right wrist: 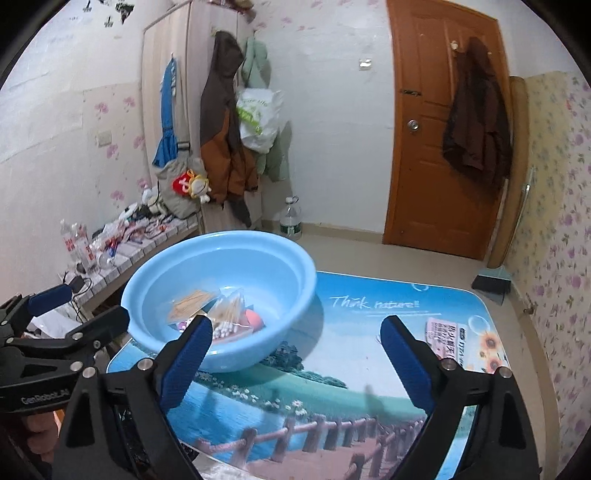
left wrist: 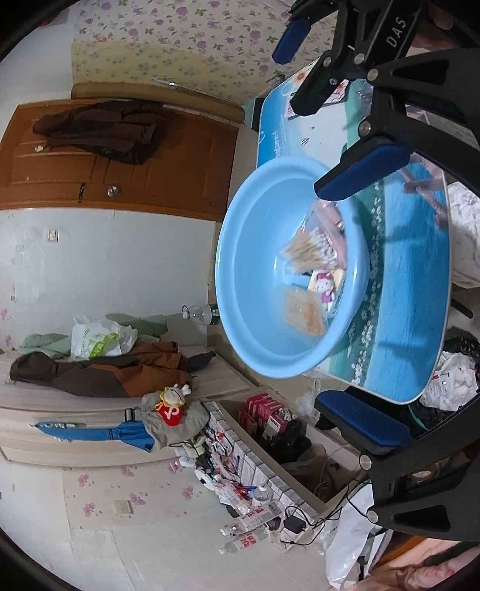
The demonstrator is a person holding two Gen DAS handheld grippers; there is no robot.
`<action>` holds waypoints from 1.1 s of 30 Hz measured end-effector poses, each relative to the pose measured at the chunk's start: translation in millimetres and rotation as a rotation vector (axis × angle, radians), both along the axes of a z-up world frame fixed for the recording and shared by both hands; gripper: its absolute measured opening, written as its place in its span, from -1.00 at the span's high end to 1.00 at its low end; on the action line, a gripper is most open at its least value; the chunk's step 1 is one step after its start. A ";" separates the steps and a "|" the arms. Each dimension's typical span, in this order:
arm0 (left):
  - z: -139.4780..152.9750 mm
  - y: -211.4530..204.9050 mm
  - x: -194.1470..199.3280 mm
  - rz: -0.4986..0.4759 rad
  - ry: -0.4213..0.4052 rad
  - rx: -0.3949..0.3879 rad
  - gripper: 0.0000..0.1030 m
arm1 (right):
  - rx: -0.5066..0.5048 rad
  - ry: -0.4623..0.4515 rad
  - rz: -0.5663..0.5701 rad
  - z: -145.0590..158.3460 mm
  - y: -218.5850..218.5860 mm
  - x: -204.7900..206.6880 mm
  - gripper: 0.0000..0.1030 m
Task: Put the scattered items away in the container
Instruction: 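Withdraw both grippers from the basin back toward the table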
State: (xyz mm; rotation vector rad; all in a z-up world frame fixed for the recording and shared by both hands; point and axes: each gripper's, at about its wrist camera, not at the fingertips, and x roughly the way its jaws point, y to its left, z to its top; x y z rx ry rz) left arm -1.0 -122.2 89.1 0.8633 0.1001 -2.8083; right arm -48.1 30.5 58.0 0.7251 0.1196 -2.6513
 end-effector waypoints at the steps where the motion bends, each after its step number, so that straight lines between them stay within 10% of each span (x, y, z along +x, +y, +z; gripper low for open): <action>1: -1.9 5.8 1.0 -0.013 -0.002 -0.008 -1.00 | -0.002 0.011 -0.007 -1.2 4.2 4.1 -0.82; 33: -21.6 103.7 -7.1 -0.224 -0.052 -0.014 -1.00 | -0.042 -0.033 -0.280 -39.1 135.5 11.7 -0.84</action>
